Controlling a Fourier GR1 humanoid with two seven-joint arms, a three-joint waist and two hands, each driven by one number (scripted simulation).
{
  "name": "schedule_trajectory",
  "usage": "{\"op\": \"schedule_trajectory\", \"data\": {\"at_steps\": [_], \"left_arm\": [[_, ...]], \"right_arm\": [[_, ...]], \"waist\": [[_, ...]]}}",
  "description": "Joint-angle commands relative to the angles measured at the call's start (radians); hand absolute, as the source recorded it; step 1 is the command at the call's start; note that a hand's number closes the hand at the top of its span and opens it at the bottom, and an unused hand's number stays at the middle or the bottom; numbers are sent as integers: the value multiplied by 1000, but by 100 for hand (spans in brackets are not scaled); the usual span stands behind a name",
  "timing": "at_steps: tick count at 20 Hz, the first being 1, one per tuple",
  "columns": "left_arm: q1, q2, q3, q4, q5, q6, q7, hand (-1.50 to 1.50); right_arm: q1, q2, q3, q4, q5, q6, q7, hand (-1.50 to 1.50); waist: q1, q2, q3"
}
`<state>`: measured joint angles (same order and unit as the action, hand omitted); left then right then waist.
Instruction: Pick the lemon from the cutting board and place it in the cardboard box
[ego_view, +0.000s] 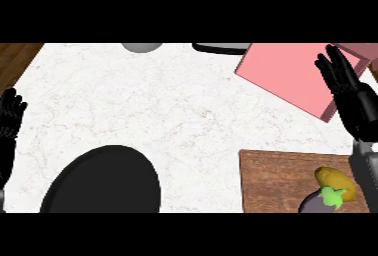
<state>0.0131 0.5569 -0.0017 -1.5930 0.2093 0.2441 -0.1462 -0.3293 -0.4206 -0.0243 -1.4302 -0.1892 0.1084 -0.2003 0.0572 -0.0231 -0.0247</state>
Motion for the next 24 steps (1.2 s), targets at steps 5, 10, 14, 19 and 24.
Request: {"op": "schedule_trajectory", "data": {"at_steps": [5,10,14,19,24], "left_arm": [[-74,30,-122,-43,-53,-123,-10,0],[-130,-11,-221,-12,-74,-188,0,0],[-157,-32,-234,-8,-76,-193,16,0],[-189,-27,-230,1,-67,-212,58,0],[-201,-40,-227,42,-78,-222,25,0]], "right_arm": [[-109,-243,-153,-47,-301,418,-19,-150],[-35,-475,-227,130,-161,655,-256,-150],[34,-484,-210,117,56,675,-568,-150],[45,-575,-151,66,199,584,-730,-150],[109,-691,-29,-52,388,442,-764,-150]], "waist": [[-106,20,27],[-84,35,28],[-70,36,32],[-54,34,31],[-60,29,26]]}}
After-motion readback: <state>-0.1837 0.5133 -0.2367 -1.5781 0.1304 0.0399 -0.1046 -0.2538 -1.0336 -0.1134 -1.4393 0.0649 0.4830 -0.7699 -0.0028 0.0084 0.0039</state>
